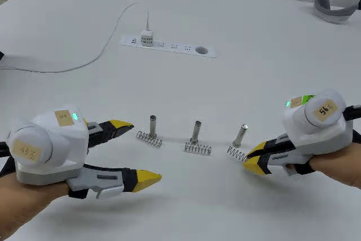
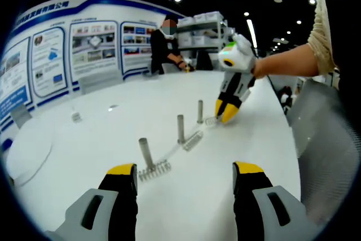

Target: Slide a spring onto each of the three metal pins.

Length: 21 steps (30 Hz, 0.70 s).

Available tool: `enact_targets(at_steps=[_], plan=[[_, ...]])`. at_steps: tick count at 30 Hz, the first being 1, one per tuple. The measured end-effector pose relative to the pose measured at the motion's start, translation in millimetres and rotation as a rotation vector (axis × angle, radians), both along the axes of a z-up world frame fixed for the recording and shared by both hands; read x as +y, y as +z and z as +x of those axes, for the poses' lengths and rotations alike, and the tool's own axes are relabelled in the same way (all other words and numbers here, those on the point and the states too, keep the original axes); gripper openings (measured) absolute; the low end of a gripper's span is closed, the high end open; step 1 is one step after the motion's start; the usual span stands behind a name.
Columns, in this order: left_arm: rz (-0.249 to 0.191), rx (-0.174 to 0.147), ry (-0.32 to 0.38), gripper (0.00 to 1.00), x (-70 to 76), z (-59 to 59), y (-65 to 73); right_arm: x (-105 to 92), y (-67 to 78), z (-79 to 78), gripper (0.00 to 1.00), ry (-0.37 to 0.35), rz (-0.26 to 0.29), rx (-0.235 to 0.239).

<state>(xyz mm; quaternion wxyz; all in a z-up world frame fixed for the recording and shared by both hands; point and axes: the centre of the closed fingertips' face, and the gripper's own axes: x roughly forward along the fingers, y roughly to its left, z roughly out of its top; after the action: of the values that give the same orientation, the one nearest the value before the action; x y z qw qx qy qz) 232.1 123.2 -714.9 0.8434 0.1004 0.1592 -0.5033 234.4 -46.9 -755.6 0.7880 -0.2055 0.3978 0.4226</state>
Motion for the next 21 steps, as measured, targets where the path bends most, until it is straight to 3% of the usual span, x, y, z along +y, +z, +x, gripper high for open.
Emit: enact_targets(at_steps=[11, 21], plan=[[0.005, 0.008, -0.045, 0.64, -13.8, -12.3, -6.2, 16.5, 14.8, -8.0, 0.11, 0.05, 0.019, -0.014], [0.007, 0.003, -0.11, 0.57, -34.8, -20.6, -5.7, 37.9, 24.1, -17.3, 0.11, 0.127, 0.021, -0.023]])
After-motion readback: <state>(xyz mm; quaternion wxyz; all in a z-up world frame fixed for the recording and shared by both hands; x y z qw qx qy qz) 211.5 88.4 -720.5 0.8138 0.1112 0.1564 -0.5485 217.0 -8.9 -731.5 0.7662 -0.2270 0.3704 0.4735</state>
